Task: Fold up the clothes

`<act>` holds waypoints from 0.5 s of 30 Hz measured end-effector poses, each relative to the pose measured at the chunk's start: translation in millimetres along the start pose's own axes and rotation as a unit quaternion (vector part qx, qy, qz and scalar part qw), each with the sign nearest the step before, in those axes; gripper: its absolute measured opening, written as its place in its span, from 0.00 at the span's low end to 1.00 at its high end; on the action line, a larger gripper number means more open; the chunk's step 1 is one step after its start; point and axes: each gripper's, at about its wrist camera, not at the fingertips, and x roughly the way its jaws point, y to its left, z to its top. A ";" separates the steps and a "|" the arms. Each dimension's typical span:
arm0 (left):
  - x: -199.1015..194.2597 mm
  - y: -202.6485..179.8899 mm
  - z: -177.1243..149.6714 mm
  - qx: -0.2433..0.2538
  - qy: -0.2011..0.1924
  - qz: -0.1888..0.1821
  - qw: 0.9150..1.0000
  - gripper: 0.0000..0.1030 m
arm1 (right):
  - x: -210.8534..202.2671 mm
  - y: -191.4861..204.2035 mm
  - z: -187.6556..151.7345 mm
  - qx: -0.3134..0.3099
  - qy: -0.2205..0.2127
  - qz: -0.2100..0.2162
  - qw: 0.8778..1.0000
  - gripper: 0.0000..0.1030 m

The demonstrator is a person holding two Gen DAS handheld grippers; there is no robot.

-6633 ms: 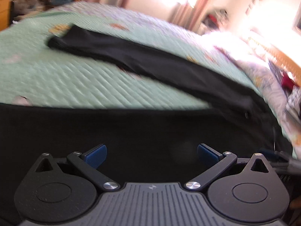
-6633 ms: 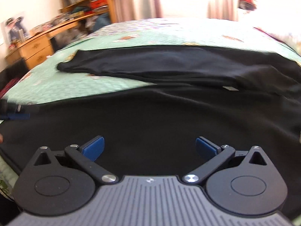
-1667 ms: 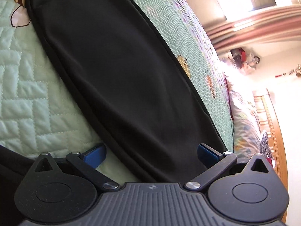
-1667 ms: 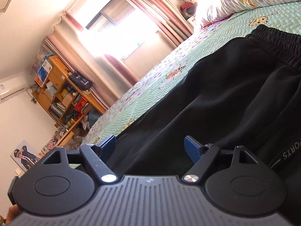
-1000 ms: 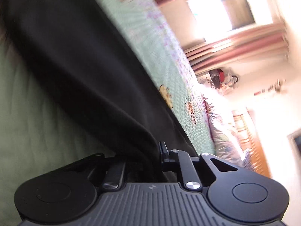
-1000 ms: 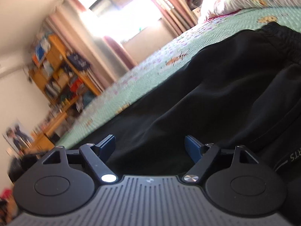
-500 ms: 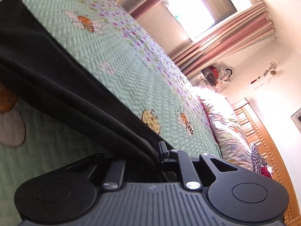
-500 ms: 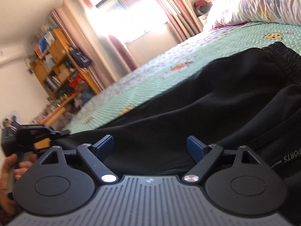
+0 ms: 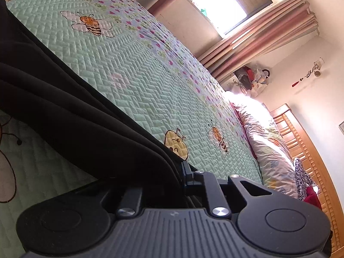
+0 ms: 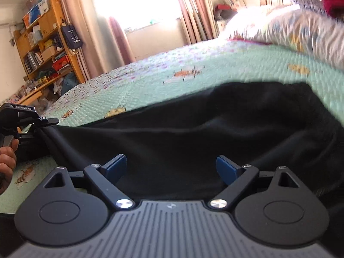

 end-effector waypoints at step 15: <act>-33.7 44.7 -13.4 -0.020 0.036 0.018 0.999 0.35 | 12.8 -43.2 9.9 0.088 0.029 0.073 0.993 0.92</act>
